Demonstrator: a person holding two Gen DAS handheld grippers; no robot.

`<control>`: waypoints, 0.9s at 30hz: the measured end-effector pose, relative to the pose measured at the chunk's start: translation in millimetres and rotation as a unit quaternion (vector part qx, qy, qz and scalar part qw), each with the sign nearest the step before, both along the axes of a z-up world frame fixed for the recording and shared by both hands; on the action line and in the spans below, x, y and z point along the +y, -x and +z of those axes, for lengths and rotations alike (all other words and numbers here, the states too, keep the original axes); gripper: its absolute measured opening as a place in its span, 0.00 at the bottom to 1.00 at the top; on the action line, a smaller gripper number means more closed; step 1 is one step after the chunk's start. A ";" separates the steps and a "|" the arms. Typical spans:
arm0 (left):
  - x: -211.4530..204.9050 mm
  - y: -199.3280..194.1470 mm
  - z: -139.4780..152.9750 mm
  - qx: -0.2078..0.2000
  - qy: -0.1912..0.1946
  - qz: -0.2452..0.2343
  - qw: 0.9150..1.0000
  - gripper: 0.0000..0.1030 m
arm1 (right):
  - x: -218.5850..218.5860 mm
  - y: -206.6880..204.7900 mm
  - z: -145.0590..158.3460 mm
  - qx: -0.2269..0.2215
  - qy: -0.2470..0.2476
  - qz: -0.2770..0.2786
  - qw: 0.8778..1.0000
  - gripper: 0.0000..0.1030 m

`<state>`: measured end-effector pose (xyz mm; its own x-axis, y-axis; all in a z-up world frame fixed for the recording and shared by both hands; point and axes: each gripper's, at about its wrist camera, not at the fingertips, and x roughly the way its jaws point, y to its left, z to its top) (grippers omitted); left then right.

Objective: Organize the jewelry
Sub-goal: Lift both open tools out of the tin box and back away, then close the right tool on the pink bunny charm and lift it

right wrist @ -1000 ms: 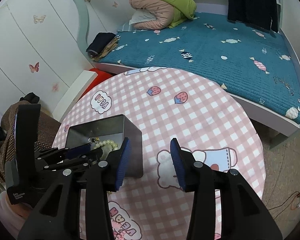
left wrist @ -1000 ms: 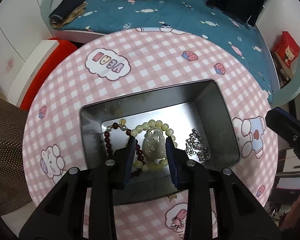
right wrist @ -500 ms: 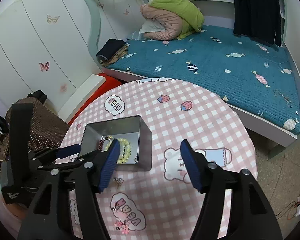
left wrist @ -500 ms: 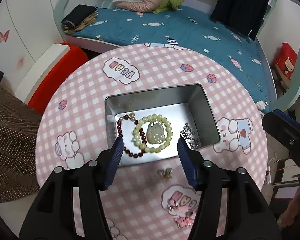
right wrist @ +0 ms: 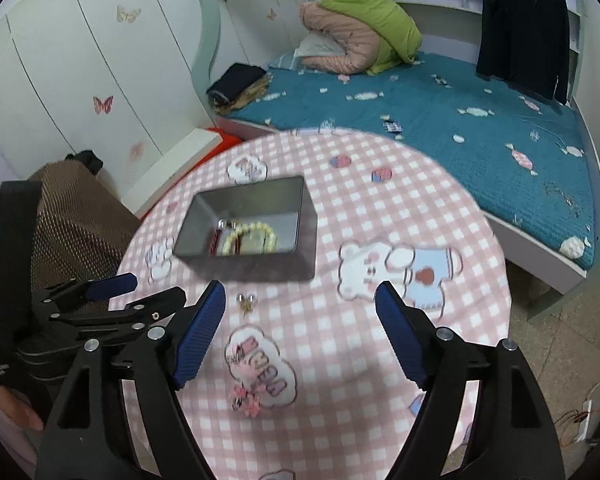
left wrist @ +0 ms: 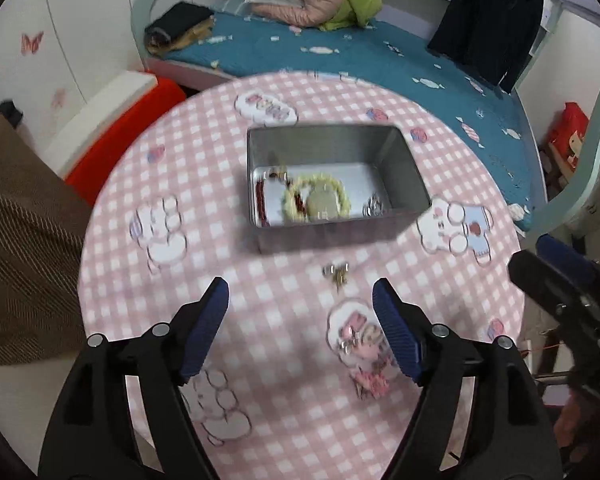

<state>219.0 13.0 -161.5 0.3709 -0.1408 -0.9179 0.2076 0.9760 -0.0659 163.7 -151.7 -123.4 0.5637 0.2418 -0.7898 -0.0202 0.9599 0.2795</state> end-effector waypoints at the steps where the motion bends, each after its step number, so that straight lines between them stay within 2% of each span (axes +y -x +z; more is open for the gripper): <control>1: 2.8 4.4 -3.5 0.005 -0.003 0.003 1.000 0.73 | 2.1 3.5 -1.9 0.003 -0.003 0.003 1.000 0.72; 5: 13.6 21.9 -17.4 0.025 -0.004 0.009 1.000 0.73 | 15.1 17.7 -12.2 0.011 -0.004 0.023 1.000 0.72; 15: 36.8 55.7 -60.8 0.072 -0.041 0.018 0.996 0.73 | 49.0 48.4 -51.6 0.050 0.013 0.098 0.994 0.71; 17: 40.1 58.5 -66.4 0.080 -0.038 0.021 0.996 0.74 | 51.8 51.7 -59.1 0.054 0.018 0.107 0.993 0.68; 27: 40.6 64.7 -73.2 0.085 -0.019 0.012 0.996 0.82 | 70.7 54.1 -89.5 0.061 0.053 0.159 0.984 0.39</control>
<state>154.3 53.6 -234.8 0.2122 -0.0973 -0.9724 0.1731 0.9830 -0.0605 109.6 -81.0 -212.9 0.3722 0.3034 -0.8772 -0.2963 0.9345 0.1974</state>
